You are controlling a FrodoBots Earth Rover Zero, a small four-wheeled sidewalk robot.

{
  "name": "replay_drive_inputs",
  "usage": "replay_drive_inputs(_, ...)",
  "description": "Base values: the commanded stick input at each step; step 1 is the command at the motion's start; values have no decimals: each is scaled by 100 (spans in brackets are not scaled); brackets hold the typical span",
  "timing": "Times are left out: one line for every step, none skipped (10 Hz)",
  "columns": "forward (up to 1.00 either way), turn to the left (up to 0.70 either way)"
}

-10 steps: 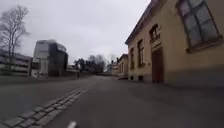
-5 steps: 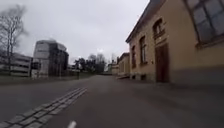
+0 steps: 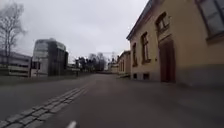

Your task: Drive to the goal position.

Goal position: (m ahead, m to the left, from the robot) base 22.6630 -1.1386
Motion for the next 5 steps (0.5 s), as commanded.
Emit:
replay_drive_inputs(100,1)
replay_drive_inputs(100,1)
replay_drive_inputs(100,1)
replay_drive_inputs(100,24)
replay_drive_inputs(100,41)
